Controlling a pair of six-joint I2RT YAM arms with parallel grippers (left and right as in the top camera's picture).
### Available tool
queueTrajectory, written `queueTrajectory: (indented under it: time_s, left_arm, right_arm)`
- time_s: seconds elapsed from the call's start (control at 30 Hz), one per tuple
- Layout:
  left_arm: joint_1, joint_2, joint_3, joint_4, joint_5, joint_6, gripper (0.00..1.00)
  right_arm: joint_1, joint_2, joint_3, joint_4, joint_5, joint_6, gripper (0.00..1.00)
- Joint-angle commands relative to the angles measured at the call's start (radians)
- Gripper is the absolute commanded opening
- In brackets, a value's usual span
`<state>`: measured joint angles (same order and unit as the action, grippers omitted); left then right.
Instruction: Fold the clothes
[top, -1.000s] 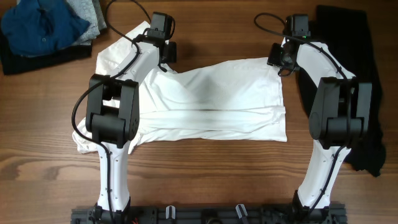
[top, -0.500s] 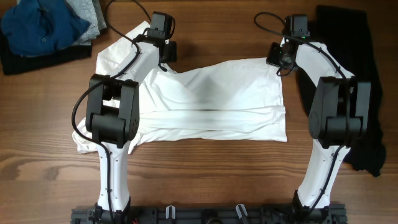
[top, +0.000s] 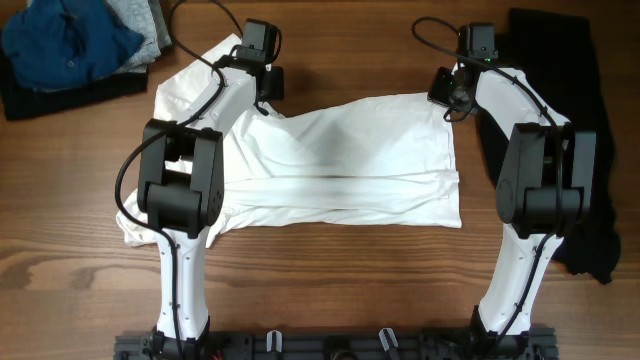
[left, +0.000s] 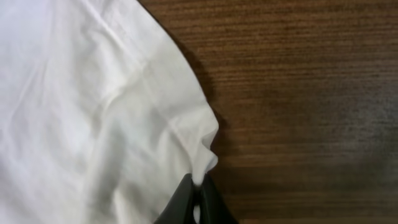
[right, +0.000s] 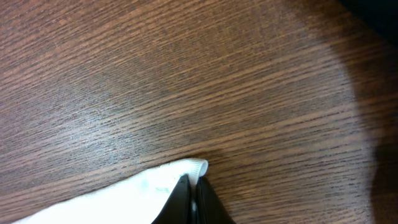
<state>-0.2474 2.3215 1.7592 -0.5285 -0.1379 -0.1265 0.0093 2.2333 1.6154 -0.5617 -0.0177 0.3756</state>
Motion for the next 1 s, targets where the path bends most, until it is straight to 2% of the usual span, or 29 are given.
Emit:
queueTrajectory:
  time_s: [0.0, 0.17, 0.4, 0.57, 0.67, 0.97]
  left_arm:
    - [0.003, -0.108, 0.019, -0.024, -0.01, -0.026, 0.04]
    - [0.003, -0.145, 0.019, -0.077, -0.011, -0.053, 0.04]
    - [0.011, -0.193, 0.019, -0.171, -0.048, -0.191, 0.04]
    - [0.032, -0.211, 0.019, -0.313, -0.047, -0.347, 0.04]
    - [0.052, -0.212, 0.019, -0.426, -0.048, -0.4, 0.04]
    - [0.116, -0.212, 0.019, -0.517, -0.047, -0.414, 0.04]
  right_arm:
    - [0.003, 0.033, 0.013, -0.024, 0.003, 0.042, 0.04]
    - [0.003, 0.014, 0.013, -0.036, 0.003, 0.055, 0.04]
    - [0.003, -0.013, 0.013, -0.077, 0.013, 0.082, 0.04]
    - [0.003, -0.023, 0.013, -0.124, 0.033, 0.108, 0.04]
    - [0.003, -0.037, 0.013, -0.153, 0.033, 0.136, 0.05]
    - [0.003, -0.121, 0.013, -0.189, 0.029, 0.152, 0.04]
